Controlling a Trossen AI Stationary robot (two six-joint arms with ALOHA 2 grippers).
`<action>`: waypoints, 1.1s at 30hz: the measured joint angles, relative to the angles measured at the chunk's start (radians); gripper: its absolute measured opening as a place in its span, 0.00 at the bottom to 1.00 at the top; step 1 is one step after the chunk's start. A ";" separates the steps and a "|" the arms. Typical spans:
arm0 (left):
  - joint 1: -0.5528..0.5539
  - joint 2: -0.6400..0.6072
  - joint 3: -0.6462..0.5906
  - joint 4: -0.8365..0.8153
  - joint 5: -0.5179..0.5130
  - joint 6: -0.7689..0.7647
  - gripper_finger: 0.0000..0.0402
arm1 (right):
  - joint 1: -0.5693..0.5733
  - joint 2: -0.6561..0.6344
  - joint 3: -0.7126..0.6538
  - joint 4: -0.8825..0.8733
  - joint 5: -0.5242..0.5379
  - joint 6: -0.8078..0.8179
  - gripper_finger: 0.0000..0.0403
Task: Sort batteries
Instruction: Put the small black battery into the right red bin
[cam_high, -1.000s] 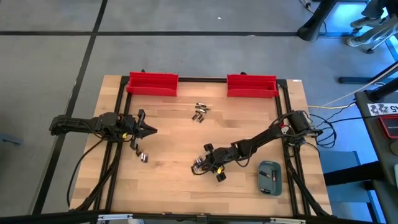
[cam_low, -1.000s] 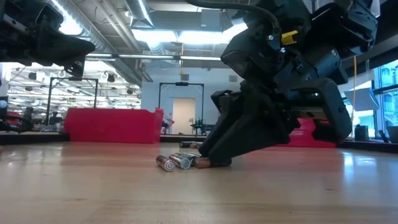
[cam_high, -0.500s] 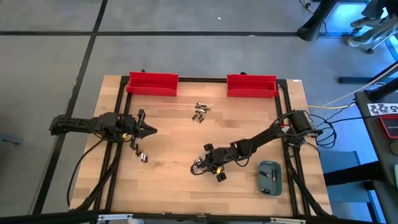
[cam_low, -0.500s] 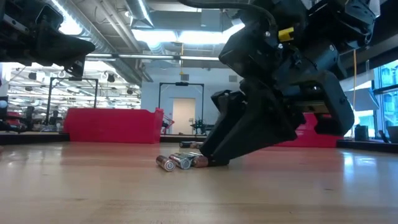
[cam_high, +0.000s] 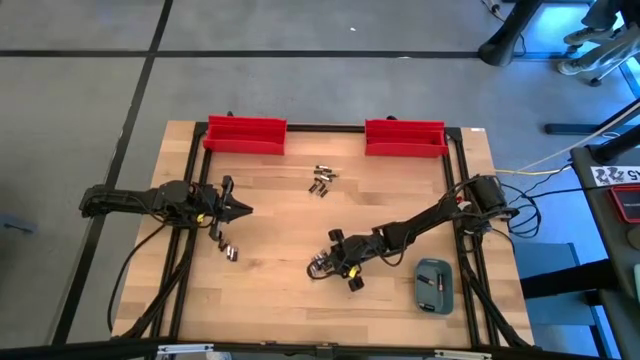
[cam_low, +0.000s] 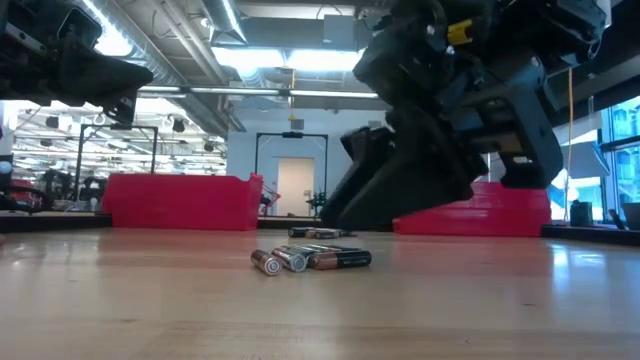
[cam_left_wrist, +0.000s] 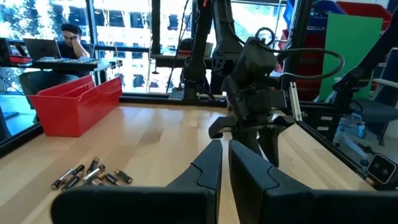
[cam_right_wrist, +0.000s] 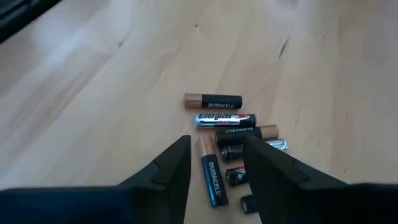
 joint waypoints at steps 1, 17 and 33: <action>0.000 0.000 0.000 0.000 0.000 0.000 0.05 | 0.000 0.000 0.000 -0.006 -0.001 0.011 0.37; 0.000 0.000 0.000 0.000 0.000 0.000 0.05 | 0.019 0.031 0.001 -0.075 0.010 0.046 0.37; 0.000 0.000 0.000 0.000 0.000 0.000 0.05 | 0.018 -0.037 0.000 -0.106 0.050 -0.009 0.37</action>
